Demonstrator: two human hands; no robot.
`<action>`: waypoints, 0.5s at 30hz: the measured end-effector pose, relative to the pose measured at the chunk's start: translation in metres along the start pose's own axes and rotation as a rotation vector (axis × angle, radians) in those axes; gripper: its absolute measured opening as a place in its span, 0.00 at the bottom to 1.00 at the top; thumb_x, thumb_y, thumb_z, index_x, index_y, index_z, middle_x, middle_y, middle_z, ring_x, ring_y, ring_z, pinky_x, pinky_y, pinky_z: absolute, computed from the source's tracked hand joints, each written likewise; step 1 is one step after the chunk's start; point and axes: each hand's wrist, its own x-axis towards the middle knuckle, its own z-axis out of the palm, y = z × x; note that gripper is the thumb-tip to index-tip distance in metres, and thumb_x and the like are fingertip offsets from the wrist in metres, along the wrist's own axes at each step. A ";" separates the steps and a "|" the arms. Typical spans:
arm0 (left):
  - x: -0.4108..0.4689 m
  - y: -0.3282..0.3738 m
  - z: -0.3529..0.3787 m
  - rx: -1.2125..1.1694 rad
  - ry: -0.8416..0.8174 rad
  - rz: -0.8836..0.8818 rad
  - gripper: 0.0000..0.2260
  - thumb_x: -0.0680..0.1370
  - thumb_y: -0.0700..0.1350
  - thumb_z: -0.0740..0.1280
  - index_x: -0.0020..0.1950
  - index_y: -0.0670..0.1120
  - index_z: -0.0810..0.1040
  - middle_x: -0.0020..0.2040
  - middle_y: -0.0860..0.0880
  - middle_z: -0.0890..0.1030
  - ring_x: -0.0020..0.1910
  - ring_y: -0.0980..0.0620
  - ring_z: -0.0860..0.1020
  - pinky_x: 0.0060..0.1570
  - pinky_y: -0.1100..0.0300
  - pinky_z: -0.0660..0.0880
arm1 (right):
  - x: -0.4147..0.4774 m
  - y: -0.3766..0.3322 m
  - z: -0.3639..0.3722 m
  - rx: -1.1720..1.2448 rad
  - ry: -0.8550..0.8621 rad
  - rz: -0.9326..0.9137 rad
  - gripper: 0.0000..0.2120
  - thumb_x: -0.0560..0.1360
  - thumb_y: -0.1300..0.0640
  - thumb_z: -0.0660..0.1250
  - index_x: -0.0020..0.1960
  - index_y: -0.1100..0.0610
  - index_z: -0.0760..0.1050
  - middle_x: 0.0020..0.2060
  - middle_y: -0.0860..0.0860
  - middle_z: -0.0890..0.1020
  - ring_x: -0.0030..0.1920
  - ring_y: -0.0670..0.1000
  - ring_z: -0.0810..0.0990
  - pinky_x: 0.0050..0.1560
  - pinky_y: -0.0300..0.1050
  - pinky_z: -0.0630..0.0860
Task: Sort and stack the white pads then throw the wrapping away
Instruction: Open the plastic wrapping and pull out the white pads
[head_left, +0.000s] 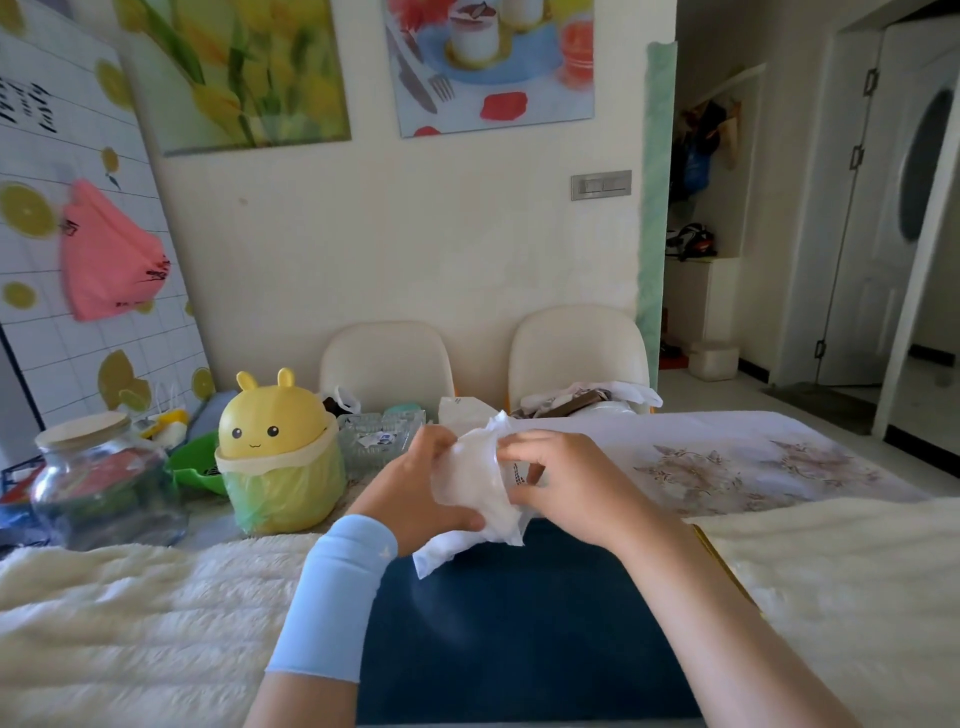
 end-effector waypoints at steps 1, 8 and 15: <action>0.001 -0.002 0.001 0.009 -0.016 -0.003 0.36 0.65 0.52 0.79 0.68 0.58 0.64 0.63 0.58 0.74 0.60 0.52 0.74 0.61 0.57 0.71 | 0.000 -0.001 0.003 -0.036 -0.011 -0.024 0.12 0.75 0.57 0.71 0.56 0.45 0.81 0.50 0.40 0.79 0.39 0.42 0.73 0.46 0.46 0.77; -0.001 -0.005 -0.011 0.056 -0.037 0.067 0.22 0.75 0.55 0.71 0.68 0.61 0.72 0.67 0.63 0.72 0.67 0.54 0.72 0.65 0.58 0.67 | -0.004 -0.004 -0.002 -0.087 -0.069 0.026 0.25 0.77 0.59 0.68 0.70 0.40 0.73 0.59 0.41 0.77 0.46 0.43 0.73 0.53 0.40 0.73; -0.020 0.004 -0.012 0.273 -0.189 -0.045 0.46 0.69 0.63 0.74 0.79 0.61 0.52 0.71 0.56 0.55 0.73 0.52 0.53 0.74 0.53 0.58 | -0.014 -0.011 0.005 0.001 -0.108 0.020 0.23 0.69 0.48 0.78 0.62 0.43 0.78 0.56 0.37 0.76 0.48 0.42 0.76 0.50 0.40 0.76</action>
